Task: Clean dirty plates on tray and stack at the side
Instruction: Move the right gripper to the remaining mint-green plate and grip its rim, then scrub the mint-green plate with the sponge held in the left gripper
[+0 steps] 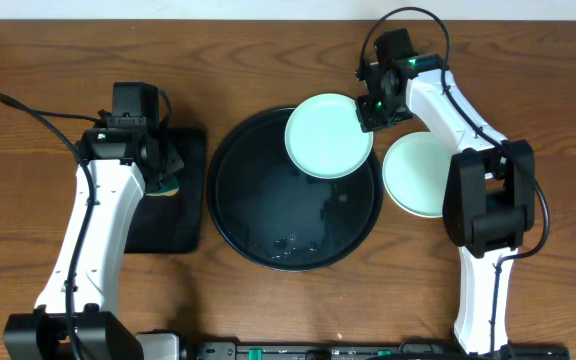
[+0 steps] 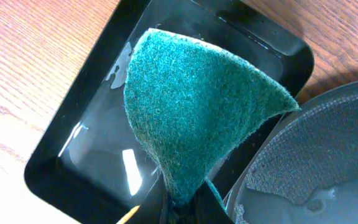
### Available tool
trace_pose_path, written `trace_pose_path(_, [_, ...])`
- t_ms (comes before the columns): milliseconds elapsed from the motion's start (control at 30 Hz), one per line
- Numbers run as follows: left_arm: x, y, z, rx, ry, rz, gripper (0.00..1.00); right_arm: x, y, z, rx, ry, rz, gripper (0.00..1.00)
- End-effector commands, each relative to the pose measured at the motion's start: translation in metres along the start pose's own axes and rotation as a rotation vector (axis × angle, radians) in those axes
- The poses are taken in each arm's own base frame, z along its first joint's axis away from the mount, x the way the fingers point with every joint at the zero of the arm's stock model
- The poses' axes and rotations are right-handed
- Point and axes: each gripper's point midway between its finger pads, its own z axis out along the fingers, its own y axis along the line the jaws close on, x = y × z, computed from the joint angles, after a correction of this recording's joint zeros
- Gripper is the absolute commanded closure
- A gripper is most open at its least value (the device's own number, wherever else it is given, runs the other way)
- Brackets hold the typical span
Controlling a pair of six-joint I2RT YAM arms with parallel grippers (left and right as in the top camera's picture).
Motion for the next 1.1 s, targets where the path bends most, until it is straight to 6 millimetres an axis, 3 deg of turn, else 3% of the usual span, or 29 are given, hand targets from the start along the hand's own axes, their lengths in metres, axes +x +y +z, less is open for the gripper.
trace_pose_path(0, [0.000,0.002,0.001,-0.008,0.001,0.014,0.93,-0.001,0.018,-0.011,-0.047,-0.001,-0.001,0.99])
trace_pose_path(200, [0.001,0.000,0.000,-0.004,0.001,0.059,0.92,0.016,0.064,-0.034,-0.181,0.054,0.017,0.99])
trace_pose_path(333, [0.005,-0.011,-0.002,0.011,-0.004,0.124,0.93,0.038,0.087,-0.030,-0.203,0.134,0.012,0.99])
trace_pose_path(433, [0.007,-0.022,-0.003,0.030,-0.016,0.150,0.93,0.049,0.091,-0.021,-0.183,0.168,0.062,0.99])
trace_pose_path(733, [0.019,-0.066,-0.009,0.110,-0.040,0.141,0.93,0.084,0.077,0.020,-0.074,0.229,0.216,0.99])
trace_pose_path(1067, [0.063,-0.158,0.010,0.369,0.064,0.372,0.93,0.104,0.071,0.045,-0.071,0.238,0.223,0.99])
